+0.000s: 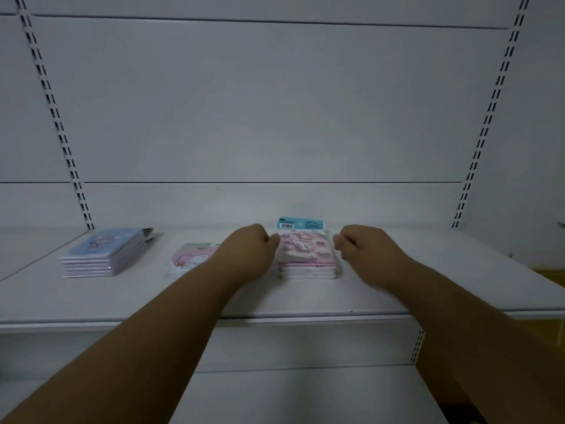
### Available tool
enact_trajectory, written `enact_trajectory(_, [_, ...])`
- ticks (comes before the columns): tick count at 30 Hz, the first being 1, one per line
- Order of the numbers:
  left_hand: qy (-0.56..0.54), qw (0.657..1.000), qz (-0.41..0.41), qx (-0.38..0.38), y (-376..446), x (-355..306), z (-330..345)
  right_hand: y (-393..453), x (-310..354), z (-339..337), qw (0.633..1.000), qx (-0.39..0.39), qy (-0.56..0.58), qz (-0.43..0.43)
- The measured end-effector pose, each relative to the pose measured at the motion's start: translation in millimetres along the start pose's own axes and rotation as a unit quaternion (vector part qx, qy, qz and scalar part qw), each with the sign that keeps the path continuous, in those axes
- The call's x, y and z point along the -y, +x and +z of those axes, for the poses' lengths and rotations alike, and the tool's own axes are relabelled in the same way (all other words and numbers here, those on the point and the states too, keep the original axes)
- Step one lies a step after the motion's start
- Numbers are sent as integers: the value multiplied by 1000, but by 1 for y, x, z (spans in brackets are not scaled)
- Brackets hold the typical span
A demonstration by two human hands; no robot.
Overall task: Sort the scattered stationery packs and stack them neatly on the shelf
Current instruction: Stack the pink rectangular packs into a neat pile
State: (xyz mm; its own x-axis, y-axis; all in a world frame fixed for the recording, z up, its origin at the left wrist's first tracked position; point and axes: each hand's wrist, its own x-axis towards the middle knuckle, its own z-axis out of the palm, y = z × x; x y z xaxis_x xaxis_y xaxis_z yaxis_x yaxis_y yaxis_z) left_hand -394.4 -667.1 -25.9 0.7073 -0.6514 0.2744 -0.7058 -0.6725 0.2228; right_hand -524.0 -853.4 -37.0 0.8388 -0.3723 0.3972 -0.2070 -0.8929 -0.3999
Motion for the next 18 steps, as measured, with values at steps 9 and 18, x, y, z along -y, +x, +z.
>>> enact_trajectory(9, [162, 980, 47, 106, 30, -21, 7, 39, 12, 18, 989, 77, -33, 124])
enact_trajectory(18, [221, 966, 75, 107, 35, -21, 12, 37, 15, 17, 987, 80, -50, 132])
